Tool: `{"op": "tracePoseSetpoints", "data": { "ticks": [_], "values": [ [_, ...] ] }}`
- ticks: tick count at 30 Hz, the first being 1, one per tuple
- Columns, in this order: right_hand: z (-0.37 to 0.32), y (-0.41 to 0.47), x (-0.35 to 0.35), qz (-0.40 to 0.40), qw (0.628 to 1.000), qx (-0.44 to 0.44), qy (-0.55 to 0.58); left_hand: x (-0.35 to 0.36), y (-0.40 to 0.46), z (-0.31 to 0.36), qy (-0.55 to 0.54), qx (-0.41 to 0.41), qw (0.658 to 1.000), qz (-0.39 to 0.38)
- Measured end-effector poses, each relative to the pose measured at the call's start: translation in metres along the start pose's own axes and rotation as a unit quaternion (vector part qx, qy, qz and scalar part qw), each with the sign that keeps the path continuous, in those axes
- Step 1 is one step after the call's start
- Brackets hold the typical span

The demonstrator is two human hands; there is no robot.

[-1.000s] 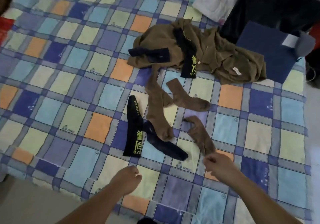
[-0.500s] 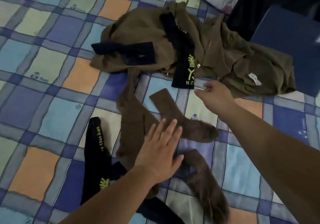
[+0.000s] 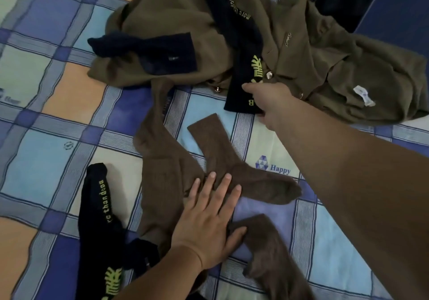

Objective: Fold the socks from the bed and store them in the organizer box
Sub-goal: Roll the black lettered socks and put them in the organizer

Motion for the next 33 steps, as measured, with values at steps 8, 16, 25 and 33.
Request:
{"op": "tracePoseSetpoints", "data": {
  "ticks": [8,16,25,33],
  "values": [
    [0.009,-0.01,0.003,0.015,0.986,0.087,0.139,0.001,0.0,0.0,0.004,-0.001,1.0,0.011],
    [-0.004,-0.038,-0.032,0.033,0.966,0.027,0.255,0.004,-0.001,0.001,0.016,-0.005,1.0,0.021],
    [-0.045,-0.134,-0.1,-0.029,0.987,-0.05,0.149,-0.026,-0.021,0.014,0.03,-0.058,0.997,-0.031],
    [-0.042,-0.263,-0.116,-0.084,0.991,-0.043,0.096,-0.063,-0.111,0.06,-0.002,-0.01,0.996,-0.084]
  ]
}}
Point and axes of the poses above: each hand's wrist, its own y-axis towards the middle knuckle, its own x-axis out of the palm, z = x × y, the point moved 3 cm from there along y, towards the middle knuckle, and after that the axes turned 14 degrees about y, right-handed, at the moved point
